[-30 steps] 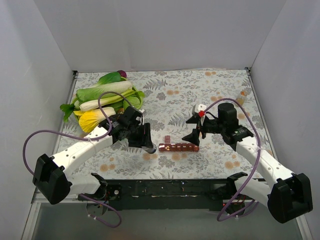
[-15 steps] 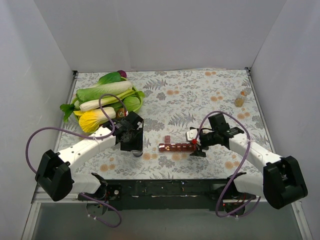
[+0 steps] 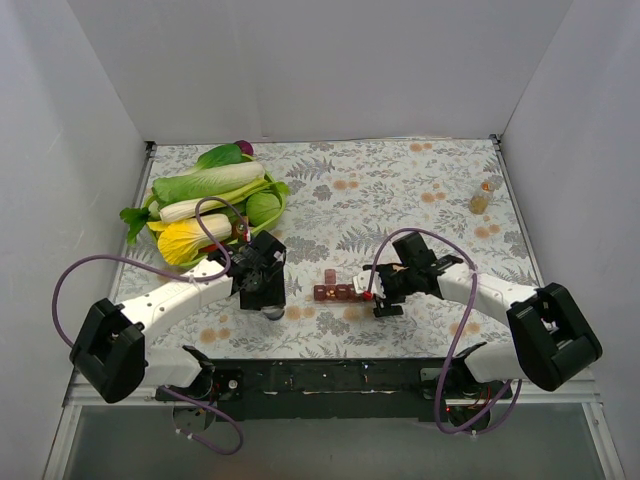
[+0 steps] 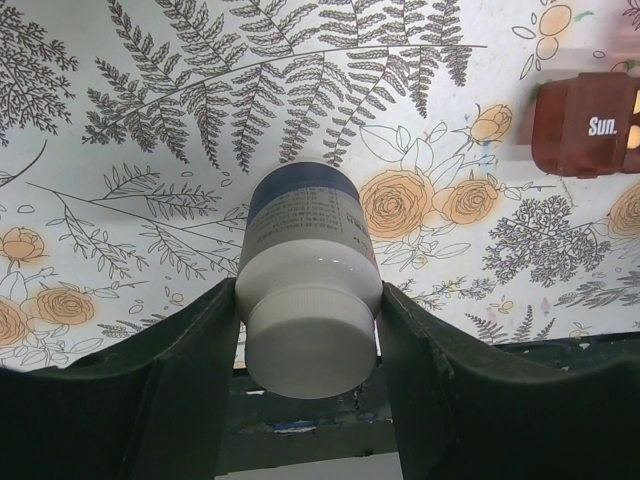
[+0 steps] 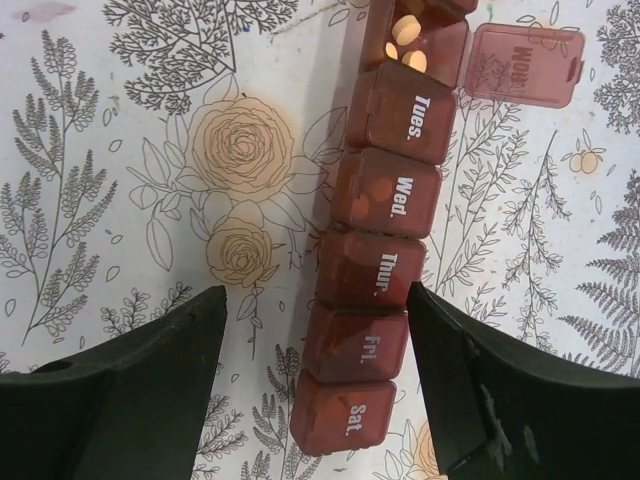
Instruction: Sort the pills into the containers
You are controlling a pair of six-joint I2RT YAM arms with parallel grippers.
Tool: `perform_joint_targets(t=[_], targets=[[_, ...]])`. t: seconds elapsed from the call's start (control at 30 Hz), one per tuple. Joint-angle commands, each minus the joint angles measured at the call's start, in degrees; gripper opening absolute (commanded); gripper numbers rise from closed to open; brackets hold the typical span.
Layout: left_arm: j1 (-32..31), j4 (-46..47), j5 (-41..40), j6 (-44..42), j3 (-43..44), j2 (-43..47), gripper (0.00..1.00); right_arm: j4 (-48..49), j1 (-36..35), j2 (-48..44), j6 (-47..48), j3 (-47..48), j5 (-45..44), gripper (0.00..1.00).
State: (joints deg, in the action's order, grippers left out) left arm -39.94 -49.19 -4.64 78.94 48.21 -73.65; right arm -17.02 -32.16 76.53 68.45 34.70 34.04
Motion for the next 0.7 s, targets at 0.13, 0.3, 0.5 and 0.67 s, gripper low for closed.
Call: perform_joint_targets(t=[0.13,0.3,0.5,0.67], targets=[[0.2,-0.2,-1.3,1.3,-0.9,5.3,0.54,1.0,-1.0,-0.1,-2.7,-0.6,-2.2,0.77],[0.2,-0.2,-0.8,1.0,-1.3,5.8,0.54,1.0,-1.1,-3.0,-2.6,-1.7,-2.0,0.76],[0.2,-0.6,-0.1,0.9,0.0,6.1,0.53,2.2,-1.8,-6.1,-3.5,-4.0,-2.6,0.76],[0.2,0.6,4.7,-1.6,4.0,7.8,0.56,3.5,-1.9,-6.7,-8.1,-2.9,-1.1,0.79]])
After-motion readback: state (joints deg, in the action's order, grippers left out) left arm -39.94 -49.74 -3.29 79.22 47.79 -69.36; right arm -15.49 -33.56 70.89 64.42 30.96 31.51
